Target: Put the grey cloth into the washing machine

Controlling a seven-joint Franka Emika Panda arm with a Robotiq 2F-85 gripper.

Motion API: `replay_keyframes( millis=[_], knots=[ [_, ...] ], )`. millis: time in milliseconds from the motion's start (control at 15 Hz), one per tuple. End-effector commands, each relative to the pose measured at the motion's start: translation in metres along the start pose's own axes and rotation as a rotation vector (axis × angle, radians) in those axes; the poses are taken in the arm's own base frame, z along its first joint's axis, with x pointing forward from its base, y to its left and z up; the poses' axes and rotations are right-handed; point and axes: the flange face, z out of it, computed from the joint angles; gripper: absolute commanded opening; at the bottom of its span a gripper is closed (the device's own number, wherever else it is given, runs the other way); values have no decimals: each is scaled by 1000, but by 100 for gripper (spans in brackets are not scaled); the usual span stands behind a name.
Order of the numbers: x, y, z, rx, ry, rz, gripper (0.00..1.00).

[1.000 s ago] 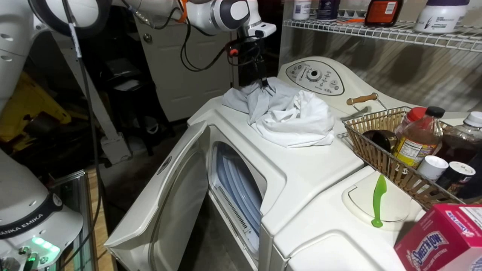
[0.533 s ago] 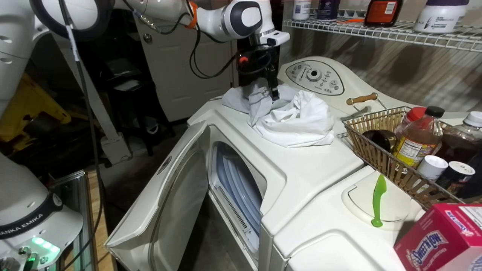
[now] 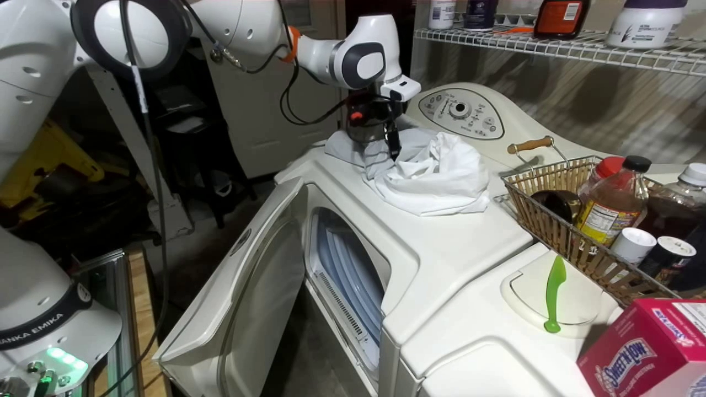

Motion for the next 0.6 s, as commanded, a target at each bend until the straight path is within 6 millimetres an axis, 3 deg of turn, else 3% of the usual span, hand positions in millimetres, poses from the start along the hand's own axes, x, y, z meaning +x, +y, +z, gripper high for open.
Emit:
replay_keyframes(
  millis=[0, 333, 533],
  knots=[
    [-6, -19, -1, 148, -54, -8, 100],
    [-9, -43, -56, 304, -31, -64, 100],
    [-22, -62, -72, 307, -25, -141, 100]
  ],
)
